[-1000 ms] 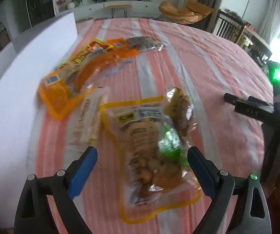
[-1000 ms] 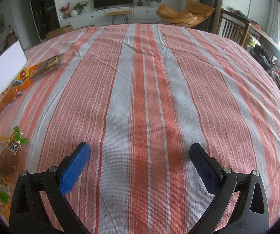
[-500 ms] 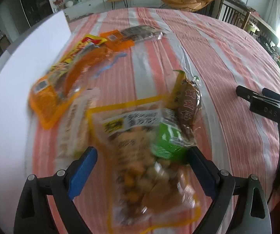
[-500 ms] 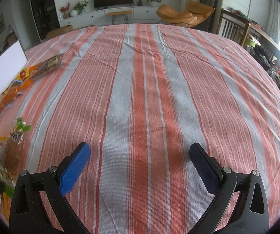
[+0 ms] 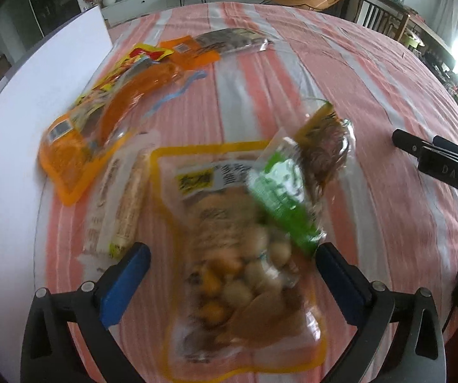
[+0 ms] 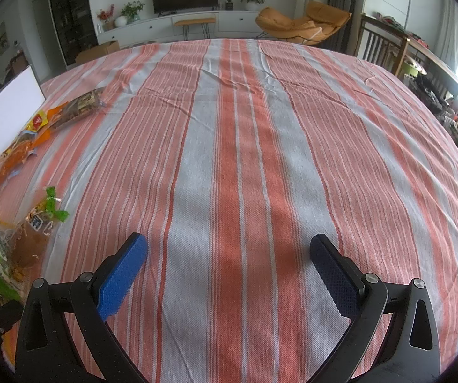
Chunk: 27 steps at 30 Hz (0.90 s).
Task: Organize snacks
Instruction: 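Grasp the peanut bag with left tool and lift it, then carry peanut bag into the box with left tool while right tool grasps a green-label packet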
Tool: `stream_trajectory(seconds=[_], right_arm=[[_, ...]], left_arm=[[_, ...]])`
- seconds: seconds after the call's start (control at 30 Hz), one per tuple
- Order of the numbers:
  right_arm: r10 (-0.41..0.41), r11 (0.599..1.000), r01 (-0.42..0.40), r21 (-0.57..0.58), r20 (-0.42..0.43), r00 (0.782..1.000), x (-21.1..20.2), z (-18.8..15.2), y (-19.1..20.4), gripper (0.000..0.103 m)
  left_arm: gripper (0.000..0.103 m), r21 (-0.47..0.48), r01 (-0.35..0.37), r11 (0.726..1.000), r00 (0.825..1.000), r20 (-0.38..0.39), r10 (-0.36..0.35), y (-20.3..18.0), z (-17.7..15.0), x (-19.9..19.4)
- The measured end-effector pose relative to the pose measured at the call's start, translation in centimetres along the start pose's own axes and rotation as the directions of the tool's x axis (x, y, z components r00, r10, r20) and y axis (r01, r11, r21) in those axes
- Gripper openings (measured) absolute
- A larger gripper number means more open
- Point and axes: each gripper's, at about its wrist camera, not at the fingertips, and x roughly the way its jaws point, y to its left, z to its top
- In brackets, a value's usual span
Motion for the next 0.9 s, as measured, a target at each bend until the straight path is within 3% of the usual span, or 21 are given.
stream_trajectory(seconds=[0.07, 0.13, 0.17, 0.23, 0.43, 0.5, 0.57, 0.63, 0.67, 0.7, 0.73, 0.8, 0.87, 0.9], right_arm=[[0.000, 1.000, 0.000, 0.000, 0.000, 1.000, 0.0, 0.0, 0.0, 0.103], [0.000, 1.000, 0.000, 0.000, 0.000, 1.000, 0.0, 0.0, 0.0, 0.103], [0.000, 1.000, 0.000, 0.000, 0.000, 1.000, 0.0, 0.0, 0.0, 0.103], [0.000, 1.000, 0.000, 0.000, 0.000, 1.000, 0.0, 0.0, 0.0, 0.103], [-0.008, 1.000, 0.008, 0.012, -0.002, 1.000, 0.1, 0.1, 0.1, 0.103], [0.030, 0.999, -0.029, 0.019, -0.087, 0.996, 0.1, 1.0, 0.0, 0.101], [0.240, 0.961, -0.218, 0.171, -0.122, 0.963, -1.7, 1.4, -0.5, 0.101], [0.461, 0.853, -0.407, 0.326, -0.108, 0.881, -3.3, 1.5, 0.2, 0.101], [0.524, 0.821, -0.454, 0.346, -0.139, 0.840, -3.6, 1.9, 1.8, 0.101], [0.551, 0.811, -0.475, 0.342, -0.169, 0.818, -3.5, 2.3, 3.4, 0.100], [0.550, 0.817, -0.476, 0.325, -0.194, 0.812, -3.3, 2.7, 5.1, 0.100], [0.465, 0.875, -0.403, 0.270, -0.231, 0.855, -2.2, 3.9, 8.1, 0.099], [0.383, 0.916, -0.322, 0.238, -0.280, 0.881, -0.4, 4.6, 10.4, 0.077], [0.371, 0.922, -0.306, 0.237, -0.311, 0.875, 0.5, 4.6, 11.1, 0.053]], left_arm=[[0.101, 0.005, 0.003, 1.000, 1.000, 0.008, -0.003, 0.0, -0.1, -0.1], [0.089, 0.031, 0.014, 0.999, 0.999, 0.031, -0.015, -0.4, -0.2, -0.4], [0.076, 0.061, 0.023, 0.998, 0.999, 0.040, -0.025, -0.8, -0.4, -0.8], [0.065, 0.109, 0.005, 0.994, 0.999, 0.043, -0.010, -1.2, -0.9, -1.5], [0.060, 0.074, 0.032, 0.997, 0.997, 0.065, -0.037, 1.2, -4.6, -3.8], [0.059, 0.060, 0.034, 0.998, 0.996, 0.077, -0.038, 2.1, -5.6, -4.3], [0.059, 0.039, 0.054, 0.998, 0.993, 0.105, -0.058, 3.1, -6.7, -4.9], [0.059, 0.010, 0.081, 0.997, 0.987, 0.135, -0.081, 4.0, -7.1, -5.3], [0.059, -0.002, 0.090, 0.996, 0.985, 0.147, -0.089, 4.3, -7.1, -5.5], [0.059, -0.013, 0.104, 0.994, 0.982, 0.161, -0.101, 4.5, -7.1, -5.8], [0.059, -0.017, 0.113, 0.993, 0.979, 0.170, -0.109, 4.6, -7.1, -6.2], [0.059, -0.012, 0.128, 0.992, 0.972, 0.199, -0.123, 4.9, -7.2, -7.3], [0.059, -0.011, 0.140, 0.990, 0.965, 0.224, -0.134, 5.3, -7.6, -8.6], [0.059, -0.016, 0.153, 0.988, 0.961, 0.235, -0.145, 5.6, -7.9, -9.3]])
